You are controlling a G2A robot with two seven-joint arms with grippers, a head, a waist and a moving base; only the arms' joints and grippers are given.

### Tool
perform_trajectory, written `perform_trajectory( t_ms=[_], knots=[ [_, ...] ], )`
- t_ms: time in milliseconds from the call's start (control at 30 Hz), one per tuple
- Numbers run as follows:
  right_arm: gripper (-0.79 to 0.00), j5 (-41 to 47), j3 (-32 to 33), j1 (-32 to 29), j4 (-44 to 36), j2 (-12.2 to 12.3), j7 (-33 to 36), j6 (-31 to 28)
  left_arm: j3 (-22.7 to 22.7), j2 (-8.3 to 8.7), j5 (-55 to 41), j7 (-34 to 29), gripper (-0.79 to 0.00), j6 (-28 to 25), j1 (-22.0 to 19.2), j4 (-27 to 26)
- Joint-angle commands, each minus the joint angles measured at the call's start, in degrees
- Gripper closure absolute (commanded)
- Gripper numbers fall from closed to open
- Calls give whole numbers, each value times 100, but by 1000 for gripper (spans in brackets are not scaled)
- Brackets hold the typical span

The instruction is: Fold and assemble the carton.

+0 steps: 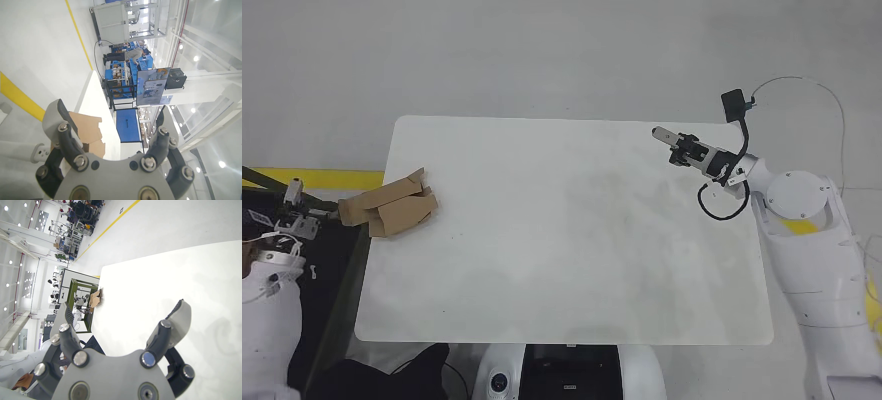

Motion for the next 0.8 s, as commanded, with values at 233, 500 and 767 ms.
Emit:
perform_trajectory(
  t_ms=[233,500,767],
  knots=[
    [-785,0,0,0,0,0,0,0,172,36,975,776,-785,-159,-488,1056],
    [-785,0,0,0,0,0,0,0,525,-72,1485,634,-785,-260,-840,1410],
    [-785,0,0,0,0,0,0,0,655,-101,1679,280,-785,-525,-993,1609]
  ],
)
